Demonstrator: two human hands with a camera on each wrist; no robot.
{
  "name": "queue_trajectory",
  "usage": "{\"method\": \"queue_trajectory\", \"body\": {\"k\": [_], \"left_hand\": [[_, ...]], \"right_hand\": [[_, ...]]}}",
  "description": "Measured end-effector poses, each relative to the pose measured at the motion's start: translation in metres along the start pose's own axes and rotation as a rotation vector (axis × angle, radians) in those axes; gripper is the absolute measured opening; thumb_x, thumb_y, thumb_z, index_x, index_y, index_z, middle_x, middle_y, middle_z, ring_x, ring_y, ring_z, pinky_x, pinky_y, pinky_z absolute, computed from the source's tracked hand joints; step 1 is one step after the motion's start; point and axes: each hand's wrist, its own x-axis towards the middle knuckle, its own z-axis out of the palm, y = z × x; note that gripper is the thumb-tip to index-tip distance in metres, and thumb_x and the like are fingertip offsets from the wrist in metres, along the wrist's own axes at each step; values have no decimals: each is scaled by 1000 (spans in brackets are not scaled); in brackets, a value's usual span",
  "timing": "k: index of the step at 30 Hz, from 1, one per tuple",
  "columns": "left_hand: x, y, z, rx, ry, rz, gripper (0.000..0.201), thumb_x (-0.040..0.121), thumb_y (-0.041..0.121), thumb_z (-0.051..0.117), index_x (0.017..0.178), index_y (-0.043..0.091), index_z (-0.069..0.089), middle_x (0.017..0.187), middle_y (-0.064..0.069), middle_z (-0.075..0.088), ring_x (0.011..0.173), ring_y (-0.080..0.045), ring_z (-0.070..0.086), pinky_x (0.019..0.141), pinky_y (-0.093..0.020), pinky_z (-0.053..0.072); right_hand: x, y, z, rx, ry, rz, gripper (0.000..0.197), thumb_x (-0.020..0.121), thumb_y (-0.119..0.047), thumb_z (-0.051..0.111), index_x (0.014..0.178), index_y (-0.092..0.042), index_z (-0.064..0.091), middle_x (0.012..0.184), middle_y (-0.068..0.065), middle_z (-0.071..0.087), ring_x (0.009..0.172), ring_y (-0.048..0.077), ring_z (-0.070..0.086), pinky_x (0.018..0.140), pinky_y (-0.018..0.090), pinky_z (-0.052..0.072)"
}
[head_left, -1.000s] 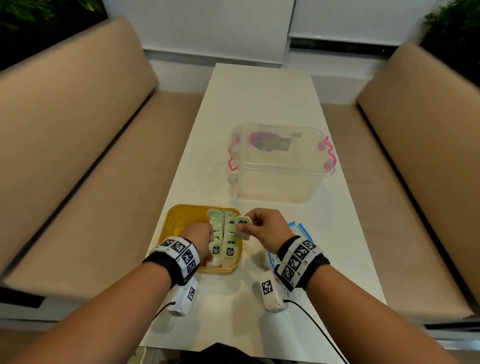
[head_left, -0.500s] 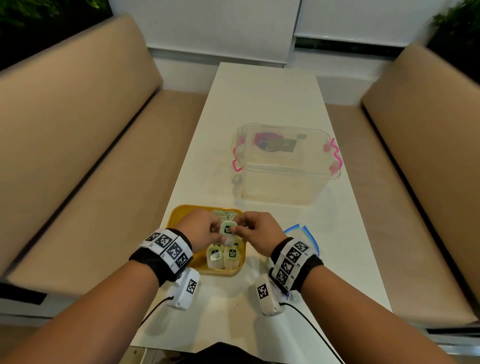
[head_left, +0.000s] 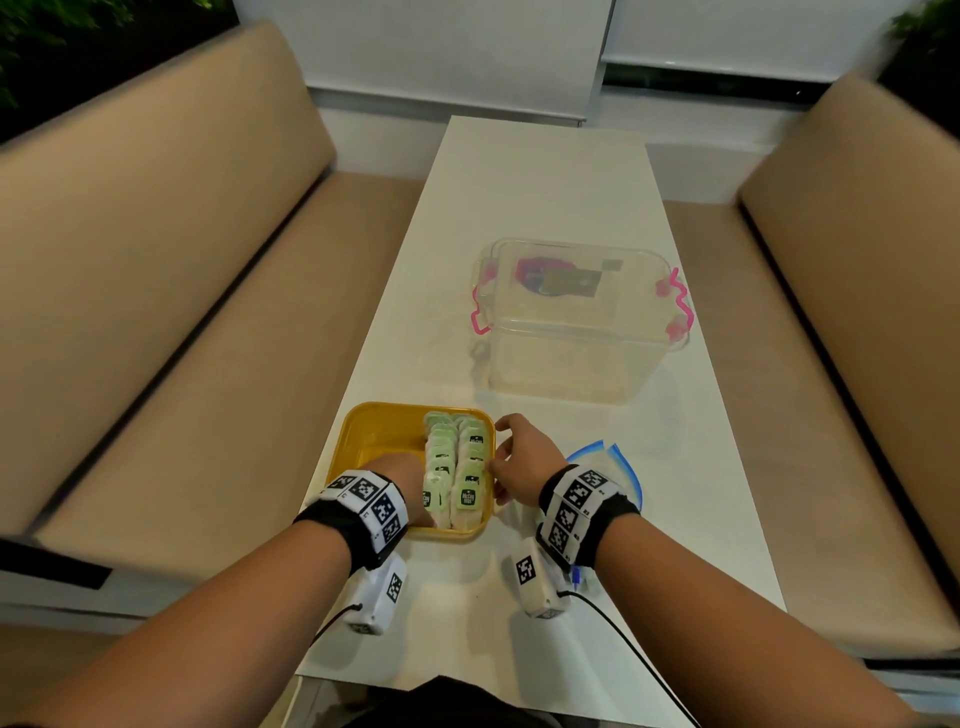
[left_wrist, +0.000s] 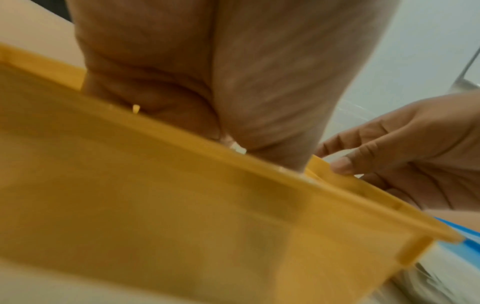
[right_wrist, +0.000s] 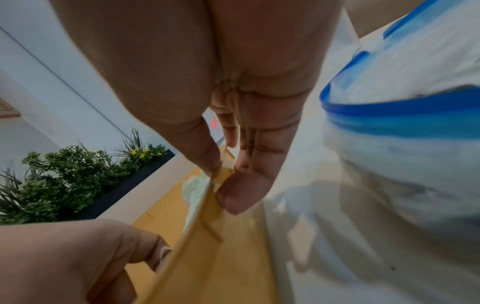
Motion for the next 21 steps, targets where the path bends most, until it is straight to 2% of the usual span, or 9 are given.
{"method": "queue_trajectory", "body": {"k": [3,5,9,12,15,17,18,20,21], "left_hand": [[5,5,2,-5,-2,-15,32,77,40,80,92,18,62,72,3,57,79,-22,61,68,-29,49],[7,8,3,-11,17,-32,46,72,41,84,104,15,63,86,0,67,84,-23,67,71,-30,54],[4,15,2,-55,96,-104,76,60,37,91,118,13,48,106,-3,65,93,-25,67,74,-33,56],[4,17,1,-63,97,-121,83,60,36,92,123,11,45,111,-4,62,97,-26,65,76,-34,55],[1,19,-3,-53,84,-136,89,55,40,93,124,10,45,110,-4,62,97,-25,65,79,-35,57],[-2,21,-12,-36,84,-125,85,56,44,92,121,10,48,107,-3,64,95,-25,66,79,-36,57],[-4,22,-19,-14,96,-104,74,62,44,89,116,11,51,103,-3,66,93,-24,66,77,-35,57],[-10,28,-35,37,169,-72,57,71,49,81,108,13,56,91,0,66,84,-21,65,69,-32,54],[-14,32,-43,32,216,-64,55,75,51,77,108,14,55,91,1,65,83,-21,64,68,-31,53]], "right_hand": [[1,1,0,5,-12,4,45,91,-7,56,132,-16,39,82,5,69,54,18,67,48,26,54],[1,2,0,2,-17,2,45,91,-8,56,132,-17,39,81,5,69,56,19,69,55,31,58],[1,3,0,16,-18,-7,45,90,-7,55,131,-16,39,77,3,67,56,21,68,60,36,61],[3,5,1,19,-18,-7,47,90,-8,56,133,-16,39,76,4,67,58,22,69,62,40,62],[0,6,-3,-10,-6,-25,50,92,-19,60,136,-17,36,80,4,68,65,23,72,67,39,62],[-5,7,-14,-10,12,-57,47,95,-24,57,136,-16,37,82,0,65,70,24,72,70,37,60],[-7,9,-22,-3,26,-77,44,96,-25,56,135,-16,38,82,-3,63,70,24,72,69,35,60],[-11,15,-39,1,70,-113,37,96,-25,55,130,-16,44,87,-4,61,69,22,69,68,34,58],[-12,19,-47,-9,97,-132,33,96,-26,55,127,-17,48,90,-5,61,71,21,68,70,35,58]]}}
